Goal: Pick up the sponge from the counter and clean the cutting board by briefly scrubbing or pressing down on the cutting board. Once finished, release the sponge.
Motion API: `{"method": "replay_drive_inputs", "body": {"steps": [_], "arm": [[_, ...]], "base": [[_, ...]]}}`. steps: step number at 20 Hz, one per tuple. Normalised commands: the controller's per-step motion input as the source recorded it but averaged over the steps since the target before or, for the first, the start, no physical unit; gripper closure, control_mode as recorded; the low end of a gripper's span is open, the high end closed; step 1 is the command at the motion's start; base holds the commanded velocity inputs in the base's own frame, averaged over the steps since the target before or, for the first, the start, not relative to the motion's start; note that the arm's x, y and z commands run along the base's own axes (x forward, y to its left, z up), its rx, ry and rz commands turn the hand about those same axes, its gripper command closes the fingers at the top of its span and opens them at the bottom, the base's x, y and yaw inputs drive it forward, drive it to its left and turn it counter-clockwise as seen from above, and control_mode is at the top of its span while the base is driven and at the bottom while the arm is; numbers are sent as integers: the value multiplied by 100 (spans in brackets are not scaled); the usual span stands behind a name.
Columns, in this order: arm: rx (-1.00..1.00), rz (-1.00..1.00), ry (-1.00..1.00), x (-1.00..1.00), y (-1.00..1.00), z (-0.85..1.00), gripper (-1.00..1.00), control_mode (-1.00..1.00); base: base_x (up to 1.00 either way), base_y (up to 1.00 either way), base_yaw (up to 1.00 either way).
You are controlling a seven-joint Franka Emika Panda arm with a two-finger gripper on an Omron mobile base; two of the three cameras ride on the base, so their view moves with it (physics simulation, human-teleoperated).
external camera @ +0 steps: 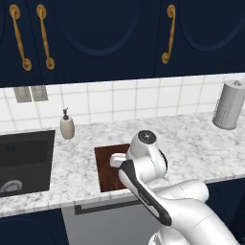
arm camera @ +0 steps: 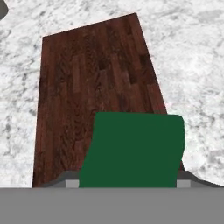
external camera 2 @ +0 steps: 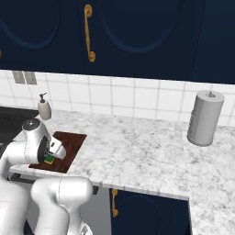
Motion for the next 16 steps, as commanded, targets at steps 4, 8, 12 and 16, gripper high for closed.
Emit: {"method": "replay_drive_inputs", "body": {"steps": [4, 8, 12, 16], "arm": [[0, -1, 8, -1, 63, 0, 100, -100], [0, 0, 11, 0, 55, 0, 100, -100], [0, 0, 6, 0, 35, 0, 100, -100], [0, 0, 6, 4, 22, 0, 100, -100]], "base": [[0, 0, 0], [0, 0, 0], [0, 0, 0], [0, 0, 0]]}}
